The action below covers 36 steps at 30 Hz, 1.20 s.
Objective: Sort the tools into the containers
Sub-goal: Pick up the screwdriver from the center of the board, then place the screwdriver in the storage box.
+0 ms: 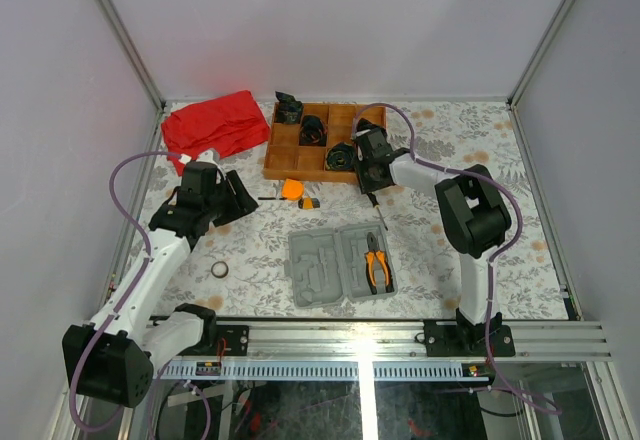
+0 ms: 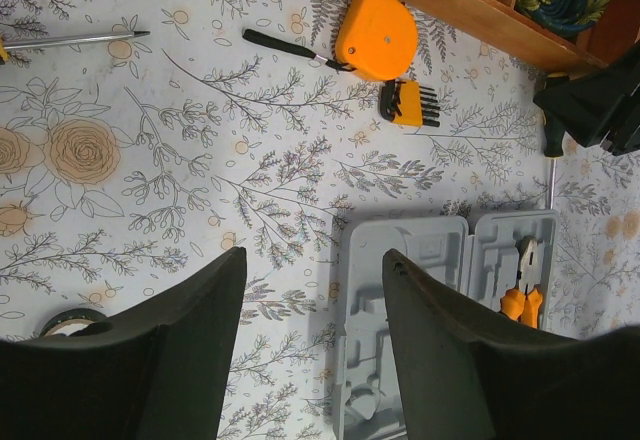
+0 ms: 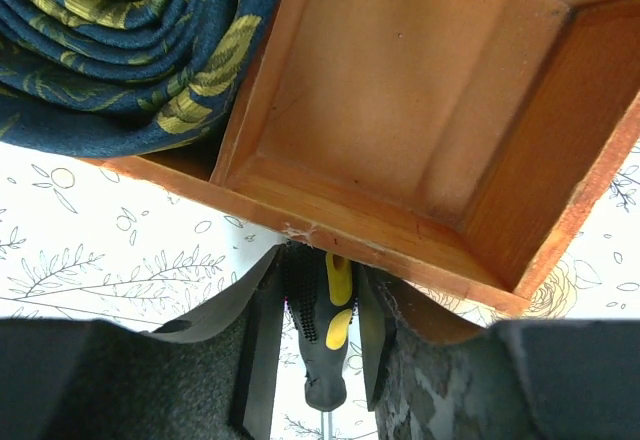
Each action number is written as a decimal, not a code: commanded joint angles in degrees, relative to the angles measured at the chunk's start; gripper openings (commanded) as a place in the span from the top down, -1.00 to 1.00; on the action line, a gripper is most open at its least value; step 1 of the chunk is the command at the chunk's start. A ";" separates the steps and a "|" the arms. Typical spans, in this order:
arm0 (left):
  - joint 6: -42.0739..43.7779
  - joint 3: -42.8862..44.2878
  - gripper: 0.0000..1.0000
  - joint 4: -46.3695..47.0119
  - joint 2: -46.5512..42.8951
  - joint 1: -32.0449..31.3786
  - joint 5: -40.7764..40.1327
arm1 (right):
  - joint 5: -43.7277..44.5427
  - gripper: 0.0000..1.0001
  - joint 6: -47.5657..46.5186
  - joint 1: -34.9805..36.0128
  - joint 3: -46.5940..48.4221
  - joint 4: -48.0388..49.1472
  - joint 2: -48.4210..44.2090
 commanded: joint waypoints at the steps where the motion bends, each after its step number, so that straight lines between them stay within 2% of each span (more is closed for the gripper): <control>1: 0.77 -0.60 -0.11 1.13 0.10 0.56 1.13 | 3.08 0.33 -0.86 -0.27 1.05 -0.66 -1.17; 9: 0.59 -0.88 -0.11 1.49 0.24 0.54 1.35 | 9.47 0.81 -1.63 -0.27 -2.41 -3.31 -11.28; 17: 0.60 -0.87 -0.11 1.66 1.21 0.54 1.34 | 11.79 0.96 4.34 2.04 -11.00 -5.21 -25.86; 20: 0.74 -0.81 -0.11 1.67 1.70 0.53 1.08 | 7.70 0.98 7.01 2.34 -13.90 -5.46 -31.39; 26: 1.10 -0.66 -0.13 1.40 1.86 0.55 0.55 | -6.12 0.98 14.64 2.34 -20.50 -3.63 -40.04; 36: -1.51 -1.61 -0.14 2.47 2.61 -1.17 1.12 | -18.58 0.98 25.20 2.35 -29.15 3.83 -44.49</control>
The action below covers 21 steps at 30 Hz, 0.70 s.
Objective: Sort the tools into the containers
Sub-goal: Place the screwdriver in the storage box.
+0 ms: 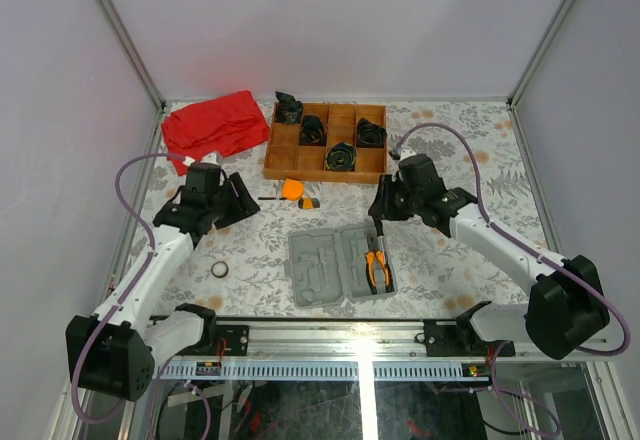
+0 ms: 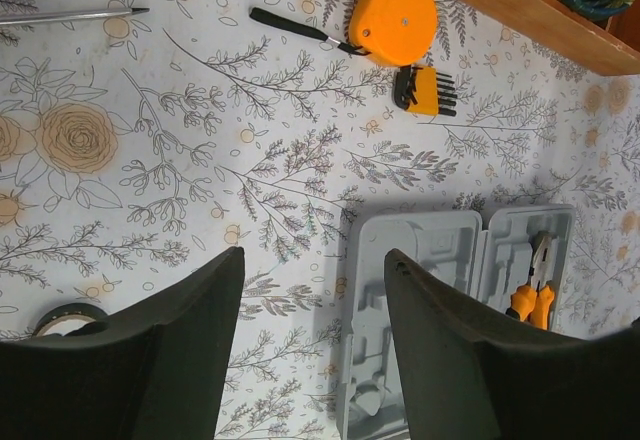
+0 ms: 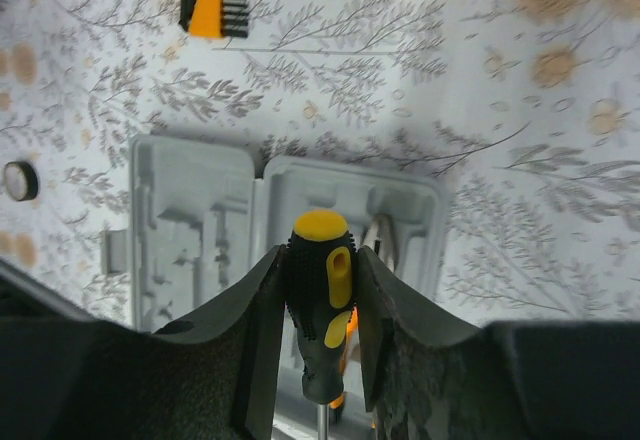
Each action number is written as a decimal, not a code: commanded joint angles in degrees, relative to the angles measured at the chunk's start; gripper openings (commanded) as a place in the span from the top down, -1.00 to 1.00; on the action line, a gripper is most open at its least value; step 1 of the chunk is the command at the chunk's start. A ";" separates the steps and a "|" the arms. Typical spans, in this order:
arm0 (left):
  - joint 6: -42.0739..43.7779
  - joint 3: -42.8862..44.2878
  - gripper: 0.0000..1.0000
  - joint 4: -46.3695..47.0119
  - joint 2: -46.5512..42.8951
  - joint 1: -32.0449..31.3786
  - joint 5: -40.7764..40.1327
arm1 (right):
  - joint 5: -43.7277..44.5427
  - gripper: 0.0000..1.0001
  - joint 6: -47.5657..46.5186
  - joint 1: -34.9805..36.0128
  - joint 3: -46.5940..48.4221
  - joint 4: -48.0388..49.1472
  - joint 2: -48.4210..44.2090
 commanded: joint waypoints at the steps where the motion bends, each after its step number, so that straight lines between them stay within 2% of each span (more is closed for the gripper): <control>1: -1.92 -1.31 -0.14 2.92 0.82 -2.07 0.52 | -7.81 0.98 7.29 0.39 -2.76 6.53 -2.05; 6: -5.87 -4.38 -0.14 6.93 2.07 -9.04 -1.96 | -8.38 0.98 11.69 2.22 -5.88 10.39 -2.76; 14: -11.07 -10.32 -0.14 18.58 6.66 -18.63 -0.80 | -6.65 0.98 15.73 5.94 -10.30 13.81 -2.29; 21: -10.84 -12.91 -0.11 24.23 11.10 -21.18 1.16 | -4.15 0.98 16.15 7.21 -9.25 14.66 1.52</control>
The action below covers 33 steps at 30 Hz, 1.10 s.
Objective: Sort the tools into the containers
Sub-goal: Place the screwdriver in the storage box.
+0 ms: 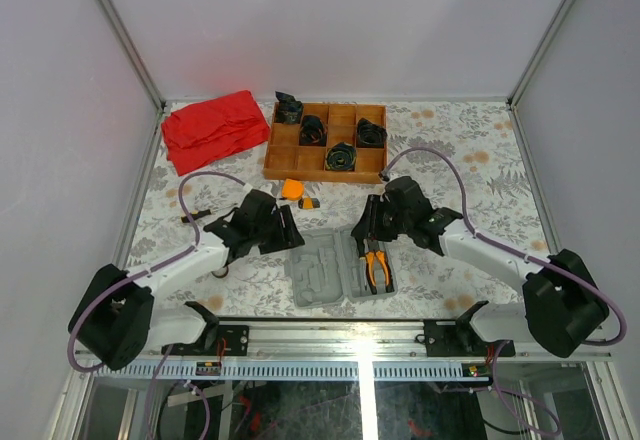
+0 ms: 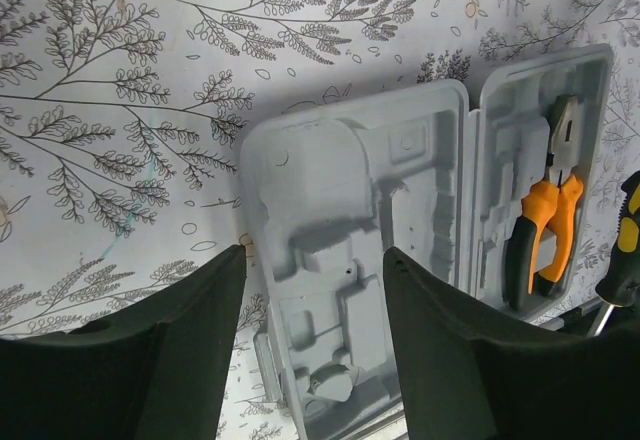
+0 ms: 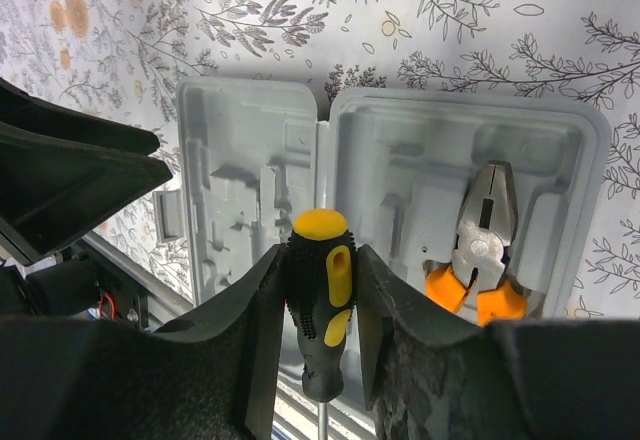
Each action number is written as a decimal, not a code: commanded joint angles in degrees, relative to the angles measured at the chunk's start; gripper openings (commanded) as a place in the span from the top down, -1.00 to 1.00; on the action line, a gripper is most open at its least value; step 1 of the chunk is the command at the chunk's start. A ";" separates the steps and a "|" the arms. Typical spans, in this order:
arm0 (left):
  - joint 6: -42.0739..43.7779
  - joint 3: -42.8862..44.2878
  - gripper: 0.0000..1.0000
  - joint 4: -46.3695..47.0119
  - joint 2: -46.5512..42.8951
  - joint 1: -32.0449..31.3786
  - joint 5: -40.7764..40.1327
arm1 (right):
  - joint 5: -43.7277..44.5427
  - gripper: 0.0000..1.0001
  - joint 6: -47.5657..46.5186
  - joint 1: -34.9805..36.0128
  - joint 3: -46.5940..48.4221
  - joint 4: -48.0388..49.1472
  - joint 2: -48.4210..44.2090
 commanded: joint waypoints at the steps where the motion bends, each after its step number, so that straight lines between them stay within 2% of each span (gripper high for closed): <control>1: -0.55 -1.70 -0.11 7.30 2.38 -0.40 0.91 | 1.70 0.98 1.52 1.01 1.60 3.52 2.18; 17: -0.94 -3.91 -0.03 9.95 6.12 -1.44 1.14 | 2.57 0.90 1.58 3.24 5.09 5.73 12.98; 27: -1.74 -4.53 0.00 10.88 6.44 -2.34 1.10 | 4.31 0.63 1.81 3.81 4.85 7.10 15.99; 33: -1.74 -4.80 0.01 10.79 6.26 -2.56 1.23 | 3.85 0.55 1.89 3.89 4.45 10.50 17.71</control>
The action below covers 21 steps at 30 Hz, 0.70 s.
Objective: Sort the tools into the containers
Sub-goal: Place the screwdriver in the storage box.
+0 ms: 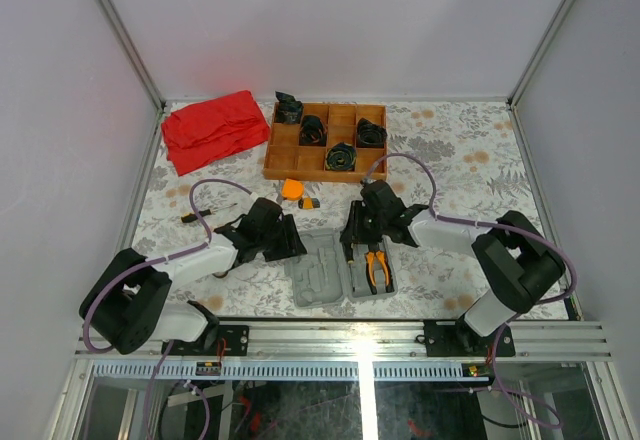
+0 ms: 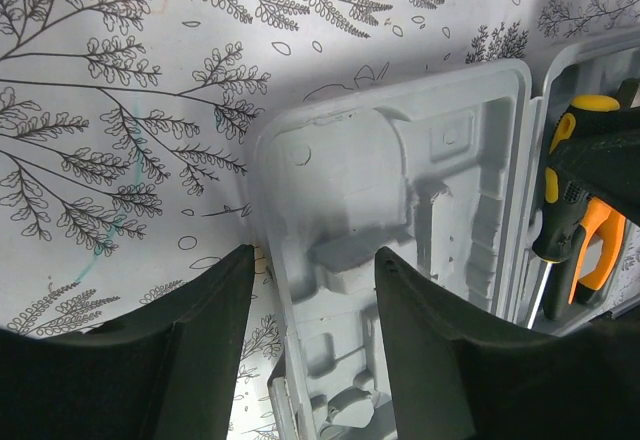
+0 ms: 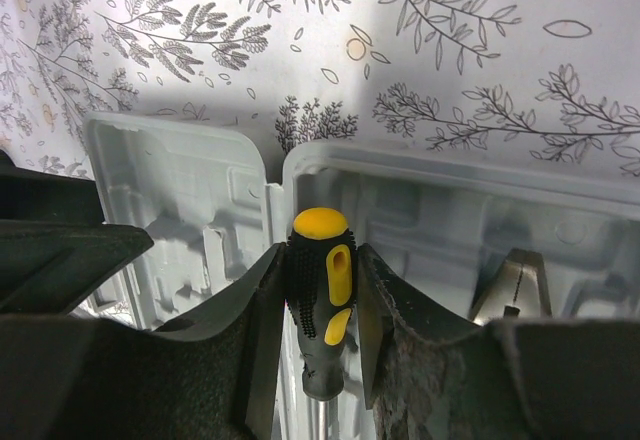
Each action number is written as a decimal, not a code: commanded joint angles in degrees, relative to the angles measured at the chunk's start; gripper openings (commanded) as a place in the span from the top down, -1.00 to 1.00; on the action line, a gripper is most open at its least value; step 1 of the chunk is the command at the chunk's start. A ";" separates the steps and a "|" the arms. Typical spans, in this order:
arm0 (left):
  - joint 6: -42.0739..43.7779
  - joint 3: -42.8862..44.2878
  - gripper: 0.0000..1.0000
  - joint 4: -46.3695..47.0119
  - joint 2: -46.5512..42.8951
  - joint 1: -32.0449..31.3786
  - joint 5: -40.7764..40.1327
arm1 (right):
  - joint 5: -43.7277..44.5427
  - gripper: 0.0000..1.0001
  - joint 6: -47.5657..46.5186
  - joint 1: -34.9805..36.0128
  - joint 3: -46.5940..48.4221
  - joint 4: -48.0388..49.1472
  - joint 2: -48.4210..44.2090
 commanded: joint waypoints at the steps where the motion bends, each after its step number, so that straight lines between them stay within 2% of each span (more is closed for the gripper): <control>1: -0.36 -0.64 0.01 2.96 0.04 -0.48 0.32 | 0.65 0.55 0.10 0.68 1.18 4.12 1.22; 11: -1.03 -0.22 0.01 3.70 0.05 -0.56 0.89 | 4.46 0.24 -2.02 1.25 1.70 1.00 1.57; 16: -1.20 -0.60 0.01 3.82 -0.32 -0.55 0.99 | 6.94 -0.05 -2.09 1.55 2.05 -0.97 -0.38; 21: -1.68 -1.21 0.01 4.19 -1.37 -0.55 0.79 | 8.84 -0.23 -1.90 1.61 1.96 -2.30 -3.90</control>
